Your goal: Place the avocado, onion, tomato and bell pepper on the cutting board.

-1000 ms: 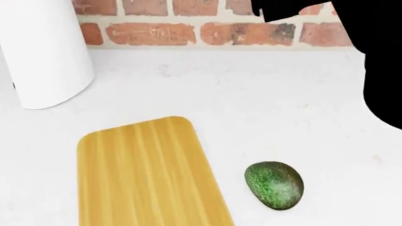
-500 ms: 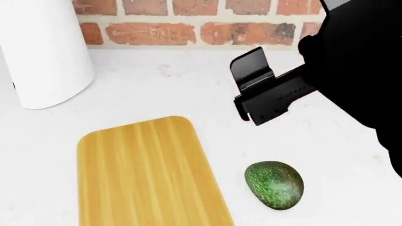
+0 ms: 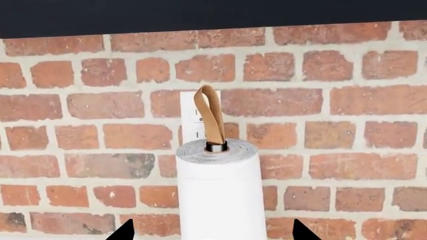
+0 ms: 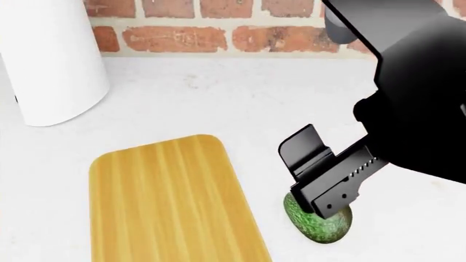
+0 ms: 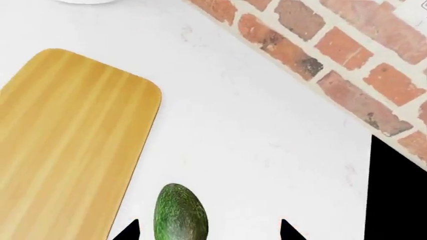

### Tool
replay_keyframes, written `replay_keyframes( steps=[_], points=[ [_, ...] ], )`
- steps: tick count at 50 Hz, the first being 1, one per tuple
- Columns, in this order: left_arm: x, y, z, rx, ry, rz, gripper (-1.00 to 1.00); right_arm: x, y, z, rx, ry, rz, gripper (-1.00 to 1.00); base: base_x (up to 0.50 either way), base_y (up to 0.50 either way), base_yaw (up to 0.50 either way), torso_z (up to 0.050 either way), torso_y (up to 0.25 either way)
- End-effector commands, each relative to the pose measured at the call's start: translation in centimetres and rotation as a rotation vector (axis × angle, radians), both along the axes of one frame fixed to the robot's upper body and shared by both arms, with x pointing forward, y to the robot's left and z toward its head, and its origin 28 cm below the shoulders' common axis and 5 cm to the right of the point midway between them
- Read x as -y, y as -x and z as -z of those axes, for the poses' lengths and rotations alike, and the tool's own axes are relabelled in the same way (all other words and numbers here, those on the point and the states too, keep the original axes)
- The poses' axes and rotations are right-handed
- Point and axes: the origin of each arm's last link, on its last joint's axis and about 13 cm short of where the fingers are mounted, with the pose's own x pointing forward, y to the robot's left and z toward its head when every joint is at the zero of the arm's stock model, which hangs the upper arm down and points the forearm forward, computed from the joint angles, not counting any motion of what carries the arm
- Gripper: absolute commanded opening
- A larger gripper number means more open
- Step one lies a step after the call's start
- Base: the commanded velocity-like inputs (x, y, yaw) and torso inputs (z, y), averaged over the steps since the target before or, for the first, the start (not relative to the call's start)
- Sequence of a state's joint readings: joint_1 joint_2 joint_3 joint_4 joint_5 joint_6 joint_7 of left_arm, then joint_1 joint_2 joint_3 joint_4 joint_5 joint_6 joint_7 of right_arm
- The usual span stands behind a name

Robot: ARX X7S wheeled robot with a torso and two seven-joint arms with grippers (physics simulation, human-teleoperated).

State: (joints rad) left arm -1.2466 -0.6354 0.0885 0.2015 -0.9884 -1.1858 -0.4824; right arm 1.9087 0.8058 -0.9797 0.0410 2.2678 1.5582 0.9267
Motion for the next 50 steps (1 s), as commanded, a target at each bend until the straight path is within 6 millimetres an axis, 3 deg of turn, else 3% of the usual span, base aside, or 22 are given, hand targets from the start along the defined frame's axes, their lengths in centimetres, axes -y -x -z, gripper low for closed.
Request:
replay_keyframes(
  steps=[1,20,50],
  points=[
    [-0.1,-0.1,-0.4,0.007,0.030,0.014,1.00,0.1,-1.1,0.0,-0.063,-0.010,-0.040,1.00,0.00,0.00,0.00,0.000,0.000],
    [-0.1,0.1,-0.2,0.001,0.030,0.008,1.00,0.3,-3.6,4.3,-0.113,-0.081,-0.026,1.00,0.00,0.00,0.00,0.000,0.000],
    [-0.2,-0.3,0.0,-0.001,0.026,0.002,1.00,0.0,-5.7,7.7,-0.205,-0.057,-0.020,1.00,0.00,0.00,0.00,0.000,0.000]
  ],
)
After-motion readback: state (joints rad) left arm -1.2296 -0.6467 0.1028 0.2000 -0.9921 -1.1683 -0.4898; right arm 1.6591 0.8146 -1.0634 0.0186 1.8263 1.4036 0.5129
